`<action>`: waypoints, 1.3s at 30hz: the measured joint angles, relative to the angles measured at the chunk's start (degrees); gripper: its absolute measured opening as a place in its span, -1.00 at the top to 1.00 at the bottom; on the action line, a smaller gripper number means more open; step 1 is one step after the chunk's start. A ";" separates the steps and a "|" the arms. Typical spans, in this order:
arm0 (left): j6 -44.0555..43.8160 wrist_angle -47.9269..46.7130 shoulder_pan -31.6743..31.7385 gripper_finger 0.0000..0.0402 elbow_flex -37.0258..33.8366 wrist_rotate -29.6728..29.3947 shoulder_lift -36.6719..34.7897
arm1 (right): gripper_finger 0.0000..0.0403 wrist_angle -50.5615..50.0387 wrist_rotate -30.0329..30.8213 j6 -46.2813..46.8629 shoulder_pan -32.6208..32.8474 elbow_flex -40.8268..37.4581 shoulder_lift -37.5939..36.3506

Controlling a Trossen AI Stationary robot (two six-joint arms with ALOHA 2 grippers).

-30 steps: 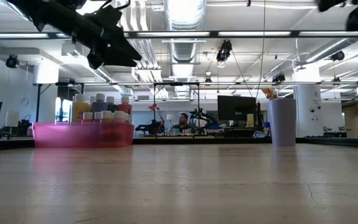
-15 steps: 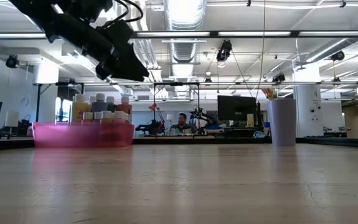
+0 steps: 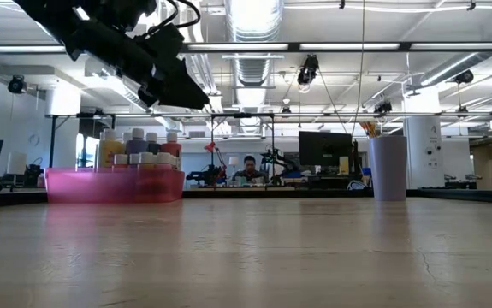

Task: Pick & Place Paint Supplies
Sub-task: Put the small pink paint bottle into the pink bin

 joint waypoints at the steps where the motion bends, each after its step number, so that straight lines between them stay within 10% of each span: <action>1: 0.00 0.00 0.00 0.09 0.00 0.00 0.00 | 0.39 0.37 -0.31 0.36 0.14 -0.33 0.00; 26: -0.17 4.46 0.02 0.09 -0.02 -0.02 0.48 | -0.05 6.60 -4.26 -2.95 2.20 -0.52 12.78; 39: -0.22 4.50 0.02 0.09 -0.04 -0.02 0.48 | 0.19 0.36 -4.07 -3.12 2.18 -0.87 13.61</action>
